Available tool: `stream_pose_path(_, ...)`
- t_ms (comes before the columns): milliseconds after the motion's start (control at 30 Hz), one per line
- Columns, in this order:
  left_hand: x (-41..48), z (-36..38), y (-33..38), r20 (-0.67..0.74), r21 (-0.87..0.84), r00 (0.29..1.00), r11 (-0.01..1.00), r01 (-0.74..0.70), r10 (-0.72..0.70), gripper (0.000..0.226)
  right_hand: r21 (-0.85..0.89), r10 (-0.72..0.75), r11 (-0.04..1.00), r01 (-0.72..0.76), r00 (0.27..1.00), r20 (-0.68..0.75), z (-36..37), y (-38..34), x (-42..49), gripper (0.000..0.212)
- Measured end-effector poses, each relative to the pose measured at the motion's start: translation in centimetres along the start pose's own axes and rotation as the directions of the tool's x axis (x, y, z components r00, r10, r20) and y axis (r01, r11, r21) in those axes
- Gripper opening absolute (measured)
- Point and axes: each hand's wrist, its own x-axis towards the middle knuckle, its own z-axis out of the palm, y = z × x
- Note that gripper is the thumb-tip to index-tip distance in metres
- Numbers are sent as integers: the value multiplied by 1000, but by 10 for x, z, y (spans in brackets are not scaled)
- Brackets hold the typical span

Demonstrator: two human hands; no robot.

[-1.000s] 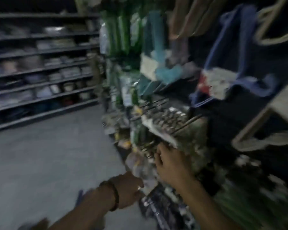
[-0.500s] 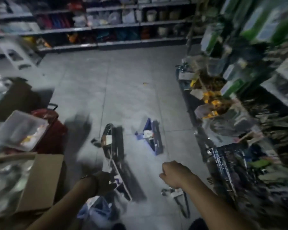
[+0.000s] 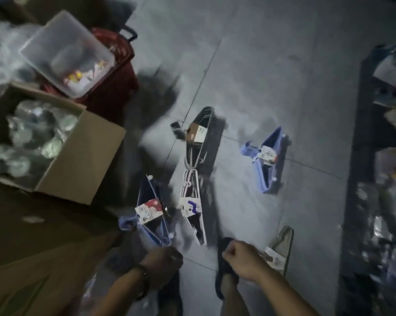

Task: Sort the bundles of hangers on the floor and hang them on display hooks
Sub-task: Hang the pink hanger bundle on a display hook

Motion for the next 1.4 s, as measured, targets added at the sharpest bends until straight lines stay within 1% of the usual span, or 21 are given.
stream_pose_path(67,45,14,-12,43,-64,996,995,76,-74,28,17,29,999,-30,999,30,7,11,68,12)
stream_pose_path(133,95,35,-25,80,-172,991,978,119,-107,34,-38,21,999,-18,998,66,17,19,138,12)
stream_pose_path(200,151,60,-39,134,-332,970,913,236,-202,42,-113,8,994,5,993,114,31,19,202,20)
stream_pose_path(267,209,84,-43,108,-456,954,838,298,-280,55,-169,1,985,26,988,156,49,19,262,37)
stream_pose_path(333,265,106,-51,52,-530,939,788,314,-339,71,-187,-25,981,58,985,173,69,15,311,46)
stream_pose_path(367,288,115,-54,34,-593,930,742,313,-365,78,-189,-41,979,73,984,172,81,15,334,48)
stream_pose_path(400,308,120,-55,14,-665,926,688,291,-378,77,-177,-45,981,74,985,165,90,14,353,48)
stream_pose_path(467,344,130,-56,-50,-792,924,579,194,-378,61,-112,-51,991,68,988,143,112,19,387,48)
stream_pose_path(533,367,134,-54,-148,-864,909,497,73,-391,52,-25,-75,997,78,993,89,131,21,402,47)
stream_pose_path(600,385,144,-51,-190,-906,880,423,14,-436,53,49,-97,994,97,995,-8,154,25,410,44)
stream_pose_path(667,389,150,-47,-176,-944,861,330,-10,-478,52,127,-81,987,100,986,-146,172,25,408,33)
stream_pose_path(733,388,154,-43,-168,-965,856,261,-40,-489,48,175,-55,979,104,962,-269,180,24,401,24)
stream_pose_path(833,379,149,-37,-169,-977,861,197,-82,-480,49,249,-24,961,119,934,-357,181,26,400,18)
stream_pose_path(900,374,146,-34,-140,-987,863,140,-82,-486,47,261,-25,956,132,926,-376,174,28,396,23)
stream_pose_path(967,366,140,-29,-88,-995,864,81,-55,-496,37,258,-38,956,142,929,-368,161,23,387,31)
stream_pose_path(1067,355,121,-20,-11,-1000,879,-18,-22,-477,24,297,-68,943,150,961,-267,143,9,369,28)
stream_pose_path(1133,338,107,-8,-11,-1000,888,-11,-18,-459,27,357,-88,920,163,972,-218,131,4,353,30)
stream_pose_path(1167,326,101,-1,-36,-999,893,20,-31,-448,30,388,-89,907,166,974,-209,126,3,343,31)
stream_pose_path(1233,295,92,13,-109,-991,895,115,-66,-432,35,434,-92,886,164,979,-183,115,0,312,29)
stream_pose_path(1300,260,84,27,-184,-975,880,197,-106,-439,41,446,-152,872,202,978,-145,97,-5,276,23)
stream_pose_path(1400,205,57,46,-269,-935,867,328,-131,-420,43,370,-276,885,283,958,-73,50,-20,207,26)
